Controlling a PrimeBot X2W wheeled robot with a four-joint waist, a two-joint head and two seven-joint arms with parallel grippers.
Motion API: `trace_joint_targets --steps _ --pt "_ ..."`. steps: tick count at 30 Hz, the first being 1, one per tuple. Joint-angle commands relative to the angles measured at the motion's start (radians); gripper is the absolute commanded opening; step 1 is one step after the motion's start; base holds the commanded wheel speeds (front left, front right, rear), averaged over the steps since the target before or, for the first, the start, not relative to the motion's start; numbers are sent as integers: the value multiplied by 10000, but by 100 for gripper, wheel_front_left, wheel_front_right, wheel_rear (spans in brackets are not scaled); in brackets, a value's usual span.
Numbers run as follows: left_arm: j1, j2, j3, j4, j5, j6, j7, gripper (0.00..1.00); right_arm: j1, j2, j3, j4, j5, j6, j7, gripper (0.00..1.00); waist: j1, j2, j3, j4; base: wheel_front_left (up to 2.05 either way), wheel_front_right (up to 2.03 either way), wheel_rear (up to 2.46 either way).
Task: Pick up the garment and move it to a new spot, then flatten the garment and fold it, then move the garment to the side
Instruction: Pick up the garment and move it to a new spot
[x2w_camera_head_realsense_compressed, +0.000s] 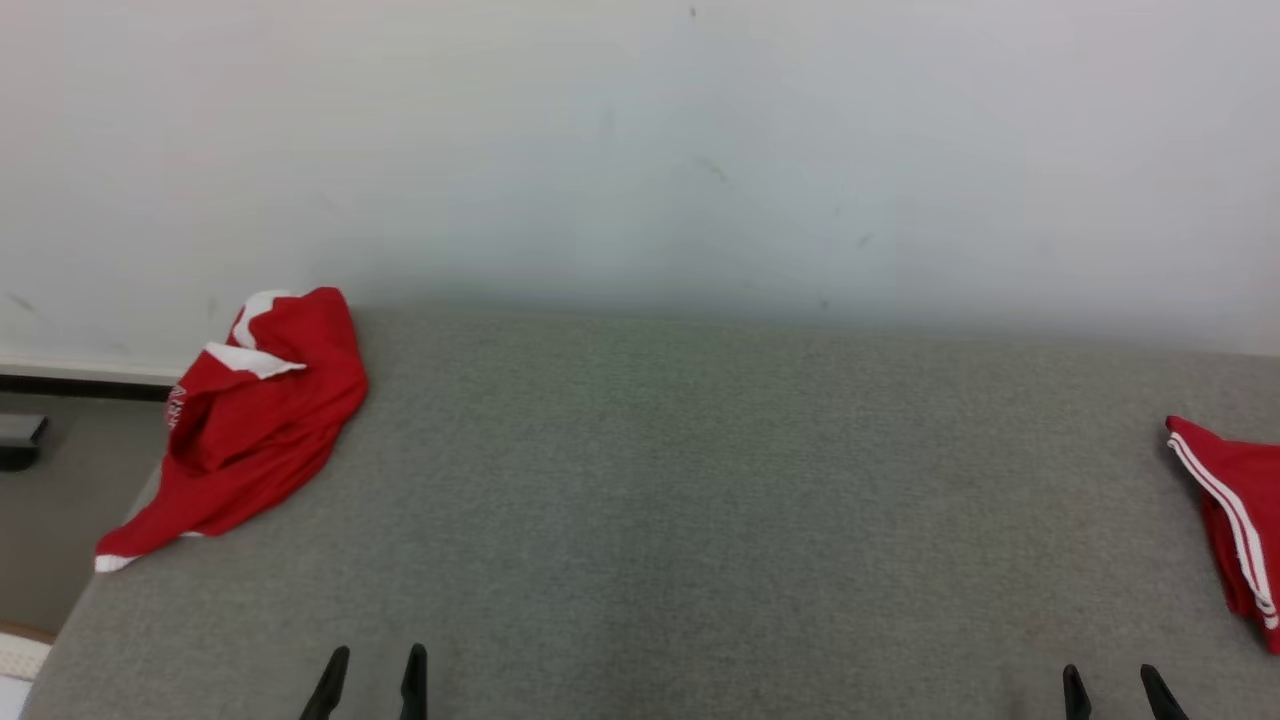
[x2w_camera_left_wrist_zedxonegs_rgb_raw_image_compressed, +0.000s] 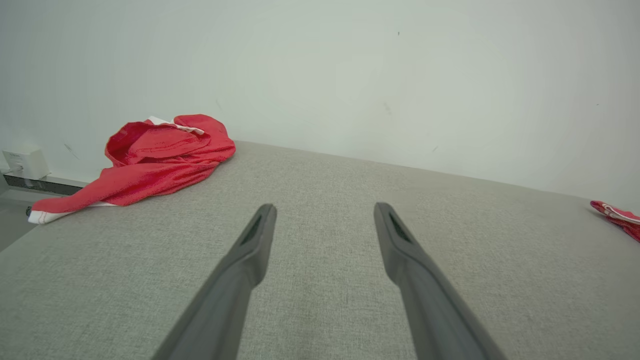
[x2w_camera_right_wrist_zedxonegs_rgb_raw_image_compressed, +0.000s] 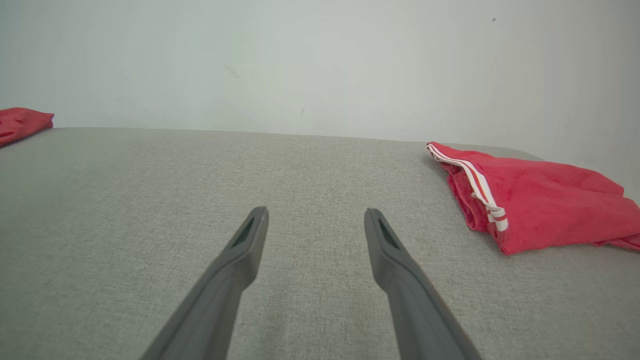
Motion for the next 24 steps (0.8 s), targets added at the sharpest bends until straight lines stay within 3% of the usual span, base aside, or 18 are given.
trace_joint_targets --steps 1,14,24 --pt "45 34 31 15 112 0 4 100 191 -5 36 49 188 -19 -24 100 0 -1 -120 728 0 0 0" --pt "508 36 212 -88 185 -1 2 100 81 -6 670 181 527 -19 -24 100 0 -1 -438 3224 0 0 0" --pt "589 34 291 -234 64 -1 4 100 77 -9 833 225 539 -19 -24 100 0 -1 -321 3573 0 0 0"
